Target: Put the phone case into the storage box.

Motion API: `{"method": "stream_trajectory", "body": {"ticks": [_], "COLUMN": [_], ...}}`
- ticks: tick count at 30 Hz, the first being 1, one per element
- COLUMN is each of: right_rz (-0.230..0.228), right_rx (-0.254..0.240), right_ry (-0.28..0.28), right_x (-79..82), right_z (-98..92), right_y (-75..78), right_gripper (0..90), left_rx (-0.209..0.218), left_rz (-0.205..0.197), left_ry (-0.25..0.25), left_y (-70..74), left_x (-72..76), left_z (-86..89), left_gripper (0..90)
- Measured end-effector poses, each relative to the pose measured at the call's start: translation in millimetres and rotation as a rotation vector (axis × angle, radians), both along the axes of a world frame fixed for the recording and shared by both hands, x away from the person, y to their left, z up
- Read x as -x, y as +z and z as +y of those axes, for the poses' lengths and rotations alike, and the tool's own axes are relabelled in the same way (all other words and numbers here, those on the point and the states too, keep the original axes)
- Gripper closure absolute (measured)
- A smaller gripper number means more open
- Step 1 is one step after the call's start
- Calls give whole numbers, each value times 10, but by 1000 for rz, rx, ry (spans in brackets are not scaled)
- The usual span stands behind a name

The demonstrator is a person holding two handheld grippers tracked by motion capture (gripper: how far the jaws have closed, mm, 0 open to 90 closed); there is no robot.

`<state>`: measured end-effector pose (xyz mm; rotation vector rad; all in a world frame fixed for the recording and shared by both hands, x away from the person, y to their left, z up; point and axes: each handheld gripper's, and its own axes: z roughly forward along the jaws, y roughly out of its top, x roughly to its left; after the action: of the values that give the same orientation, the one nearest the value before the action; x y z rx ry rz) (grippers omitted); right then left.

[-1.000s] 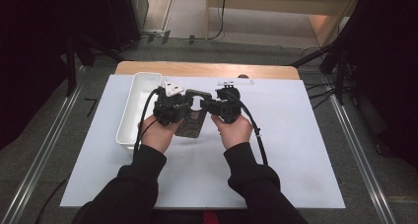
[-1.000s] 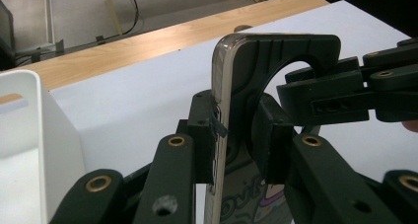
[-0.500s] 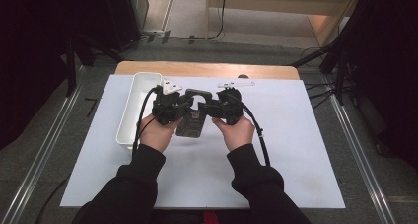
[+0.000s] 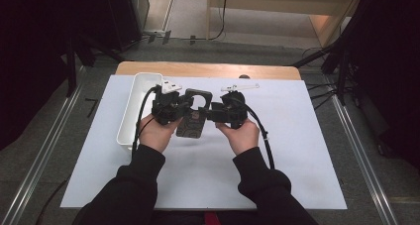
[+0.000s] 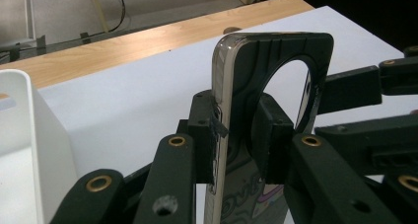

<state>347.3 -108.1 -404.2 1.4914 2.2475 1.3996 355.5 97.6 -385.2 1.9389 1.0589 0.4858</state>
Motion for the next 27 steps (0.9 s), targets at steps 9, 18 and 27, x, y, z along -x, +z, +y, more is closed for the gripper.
{"method": "stream_trajectory", "body": {"ticks": [9,18,27], "right_rz": [6,-4,-3], "right_rx": [8,28,30], "right_ry": [29,59,95], "right_x": [66,133,199], "right_z": [-69,-133,-218], "right_y": [-12,-10,-67], "right_gripper": [389,356,343], "left_rx": [15,33,51], "left_rz": [21,52,73], "left_ry": [-11,-26,-44], "left_y": [-1,0,-4], "left_x": [-23,-41,-54], "left_z": [28,49,62], "left_gripper": [727,727,726]}}
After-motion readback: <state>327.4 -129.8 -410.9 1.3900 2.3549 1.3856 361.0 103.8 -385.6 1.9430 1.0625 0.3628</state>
